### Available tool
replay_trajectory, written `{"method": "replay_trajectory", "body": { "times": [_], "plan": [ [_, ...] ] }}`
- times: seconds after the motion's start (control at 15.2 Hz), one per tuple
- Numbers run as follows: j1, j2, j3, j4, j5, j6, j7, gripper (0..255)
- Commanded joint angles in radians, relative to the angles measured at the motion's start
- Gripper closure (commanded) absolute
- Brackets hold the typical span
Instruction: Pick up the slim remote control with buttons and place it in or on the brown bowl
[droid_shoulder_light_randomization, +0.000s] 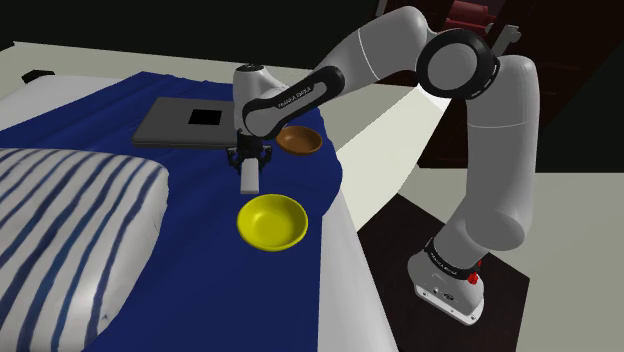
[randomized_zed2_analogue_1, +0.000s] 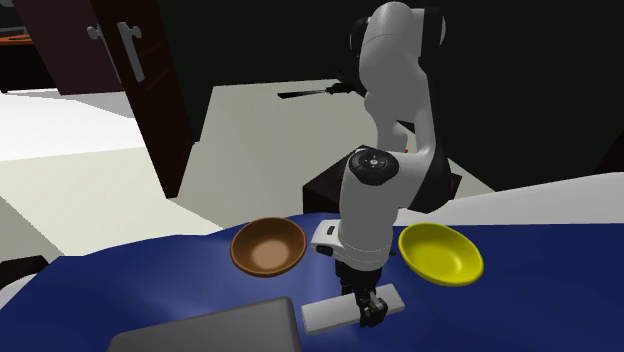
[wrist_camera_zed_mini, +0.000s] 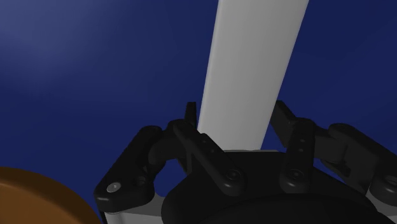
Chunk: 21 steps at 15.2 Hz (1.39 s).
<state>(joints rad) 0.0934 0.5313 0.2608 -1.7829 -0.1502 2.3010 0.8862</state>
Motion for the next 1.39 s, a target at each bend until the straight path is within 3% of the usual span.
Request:
{"method": "replay_trajectory", "body": {
  "times": [0.0, 1.32],
  "plan": [
    [0.0, 0.0, 0.0, 0.0, 0.0, 0.0, 0.0, 255],
    [-0.016, -0.131, 0.025, 0.073, 0.045, -0.2, -0.025, 255]
  ]
}}
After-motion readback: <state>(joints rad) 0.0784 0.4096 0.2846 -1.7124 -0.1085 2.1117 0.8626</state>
